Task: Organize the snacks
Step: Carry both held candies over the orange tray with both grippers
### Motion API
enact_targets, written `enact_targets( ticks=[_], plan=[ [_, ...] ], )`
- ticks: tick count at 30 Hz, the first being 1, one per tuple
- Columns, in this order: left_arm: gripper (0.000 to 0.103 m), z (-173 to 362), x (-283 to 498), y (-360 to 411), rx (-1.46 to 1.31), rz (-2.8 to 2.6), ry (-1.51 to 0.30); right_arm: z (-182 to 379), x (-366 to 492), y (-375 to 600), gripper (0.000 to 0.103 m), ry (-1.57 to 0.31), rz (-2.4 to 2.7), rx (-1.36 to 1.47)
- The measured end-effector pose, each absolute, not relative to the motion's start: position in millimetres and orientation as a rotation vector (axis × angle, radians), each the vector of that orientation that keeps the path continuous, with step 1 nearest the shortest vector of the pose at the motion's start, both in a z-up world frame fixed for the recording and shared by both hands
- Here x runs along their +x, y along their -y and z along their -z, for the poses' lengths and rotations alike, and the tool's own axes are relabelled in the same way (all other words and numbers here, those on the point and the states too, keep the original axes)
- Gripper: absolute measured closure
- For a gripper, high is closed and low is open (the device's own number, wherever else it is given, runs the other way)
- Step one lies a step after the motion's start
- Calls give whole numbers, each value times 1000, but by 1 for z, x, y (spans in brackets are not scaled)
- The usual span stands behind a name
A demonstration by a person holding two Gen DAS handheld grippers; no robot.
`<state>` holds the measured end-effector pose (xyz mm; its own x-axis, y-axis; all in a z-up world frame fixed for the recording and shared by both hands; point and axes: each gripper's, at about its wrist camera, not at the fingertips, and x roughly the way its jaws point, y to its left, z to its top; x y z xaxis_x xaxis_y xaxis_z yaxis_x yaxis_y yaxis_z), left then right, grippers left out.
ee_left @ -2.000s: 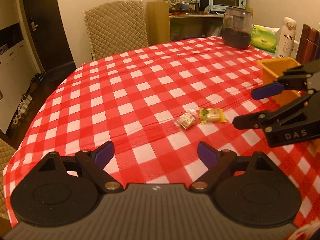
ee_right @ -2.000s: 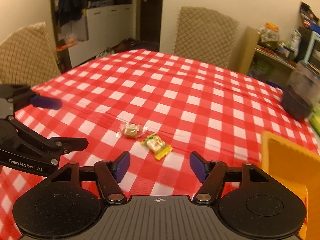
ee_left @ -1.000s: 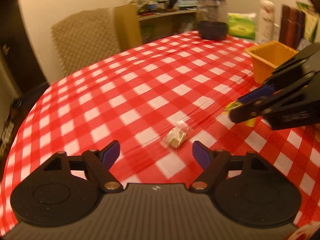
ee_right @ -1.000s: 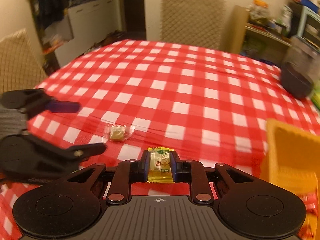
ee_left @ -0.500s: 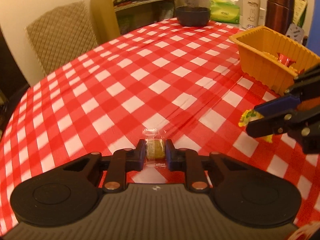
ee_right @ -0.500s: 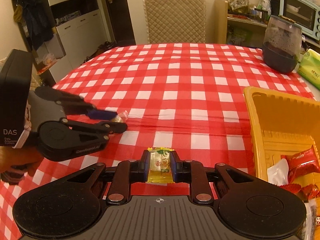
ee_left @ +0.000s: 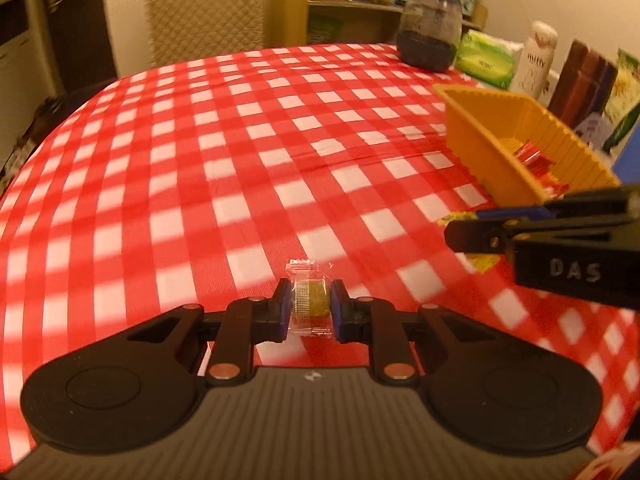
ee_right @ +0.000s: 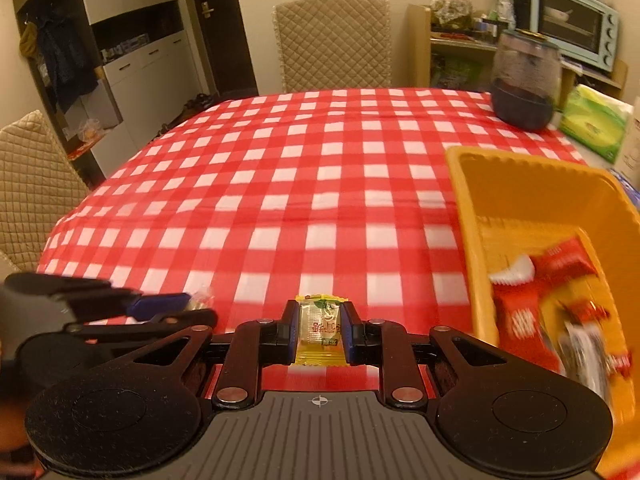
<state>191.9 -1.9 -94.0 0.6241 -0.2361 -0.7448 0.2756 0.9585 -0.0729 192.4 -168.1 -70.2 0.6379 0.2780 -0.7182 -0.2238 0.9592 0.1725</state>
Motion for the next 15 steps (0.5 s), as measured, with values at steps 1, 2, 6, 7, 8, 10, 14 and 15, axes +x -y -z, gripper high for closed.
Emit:
enact_targets(
  ticks=[1,2,6,7,8,10,14,15],
  plan=[
    [85,90,183,2,30,280,-845,68,186,170,81,-833,-283,72],
    [85,86,175,1,10,267,-843,67,179,171,81,-834,-281,78],
    [85,69,145,2,-36,229,-828,56,151,176,81,-833,-273,91],
    [85,64,138,2,-42,219,-825,52,145,177,81,-831,-273,94],
    [85,60,132,2,-49,211,-822,48,139,178,81,-828,-275,93],
    [85,52,120,1,-70,196,-816,41,128,178,81,-821,-271,80],
    [85,39,100,2,-92,167,-808,29,107,183,81,-808,-263,87],
    [85,36,96,2,-92,161,-808,26,102,184,81,-806,-262,89]
  ],
)
